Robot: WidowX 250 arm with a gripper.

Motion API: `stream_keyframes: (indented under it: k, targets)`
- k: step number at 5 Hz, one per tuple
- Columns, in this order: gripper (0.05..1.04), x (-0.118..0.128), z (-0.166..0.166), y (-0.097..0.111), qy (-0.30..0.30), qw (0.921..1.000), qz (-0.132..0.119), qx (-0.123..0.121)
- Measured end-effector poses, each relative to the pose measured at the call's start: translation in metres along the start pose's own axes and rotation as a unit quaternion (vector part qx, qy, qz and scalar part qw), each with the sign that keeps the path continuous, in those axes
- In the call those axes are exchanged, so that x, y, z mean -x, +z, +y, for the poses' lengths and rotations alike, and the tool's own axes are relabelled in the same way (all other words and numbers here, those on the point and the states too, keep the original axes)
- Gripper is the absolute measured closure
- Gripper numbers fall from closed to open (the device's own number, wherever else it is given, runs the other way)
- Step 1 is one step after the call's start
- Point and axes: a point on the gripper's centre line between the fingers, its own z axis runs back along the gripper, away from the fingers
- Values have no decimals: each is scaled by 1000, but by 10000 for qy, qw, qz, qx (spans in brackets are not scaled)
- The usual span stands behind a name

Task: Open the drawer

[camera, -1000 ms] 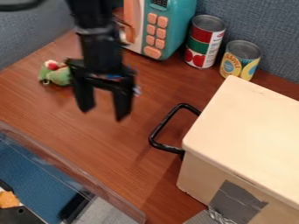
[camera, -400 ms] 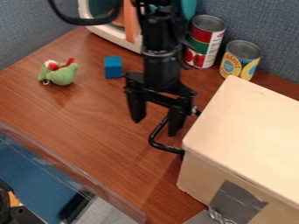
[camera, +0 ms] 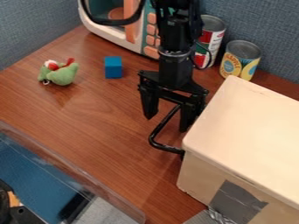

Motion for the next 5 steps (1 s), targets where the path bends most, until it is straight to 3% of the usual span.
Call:
stream_keyframes:
  k: [3, 5]
  targets:
    - [118, -9, 7, -40, -11, 9990, 370, -254]
    - [729, -5, 11, -42, -29, 9989, 337, -338]
